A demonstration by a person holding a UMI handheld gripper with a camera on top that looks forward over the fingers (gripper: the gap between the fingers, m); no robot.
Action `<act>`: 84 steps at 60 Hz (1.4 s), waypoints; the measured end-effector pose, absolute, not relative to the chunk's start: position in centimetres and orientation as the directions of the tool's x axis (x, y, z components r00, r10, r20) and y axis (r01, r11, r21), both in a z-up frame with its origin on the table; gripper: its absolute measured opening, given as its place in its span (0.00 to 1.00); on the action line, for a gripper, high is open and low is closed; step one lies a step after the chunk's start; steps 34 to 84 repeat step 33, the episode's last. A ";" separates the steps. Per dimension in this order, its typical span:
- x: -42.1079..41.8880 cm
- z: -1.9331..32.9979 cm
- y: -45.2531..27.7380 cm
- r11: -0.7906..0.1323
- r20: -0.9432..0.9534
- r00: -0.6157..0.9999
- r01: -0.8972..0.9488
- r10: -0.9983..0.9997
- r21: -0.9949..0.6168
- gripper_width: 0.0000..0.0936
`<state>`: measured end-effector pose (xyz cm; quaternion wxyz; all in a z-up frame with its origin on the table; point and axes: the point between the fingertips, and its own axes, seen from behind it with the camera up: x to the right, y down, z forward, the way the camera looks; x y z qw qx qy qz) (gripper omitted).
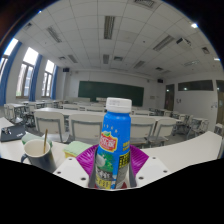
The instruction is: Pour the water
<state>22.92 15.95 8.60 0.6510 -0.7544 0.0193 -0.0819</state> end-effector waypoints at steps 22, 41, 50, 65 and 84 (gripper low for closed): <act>19.9 10.5 4.7 -0.161 -0.073 0.991 -0.090 -0.110 -0.983 0.90; 13.6 9.4 -1.5 -0.218 -0.100 0.995 -0.093 0.019 -0.971 0.90; 13.6 9.4 -1.5 -0.218 -0.100 0.995 -0.093 0.019 -0.971 0.90; 13.6 9.4 -1.5 -0.218 -0.100 0.995 -0.093 0.019 -0.971 0.90; 13.6 9.4 -1.5 -0.218 -0.100 0.995 -0.093 0.019 -0.971 0.90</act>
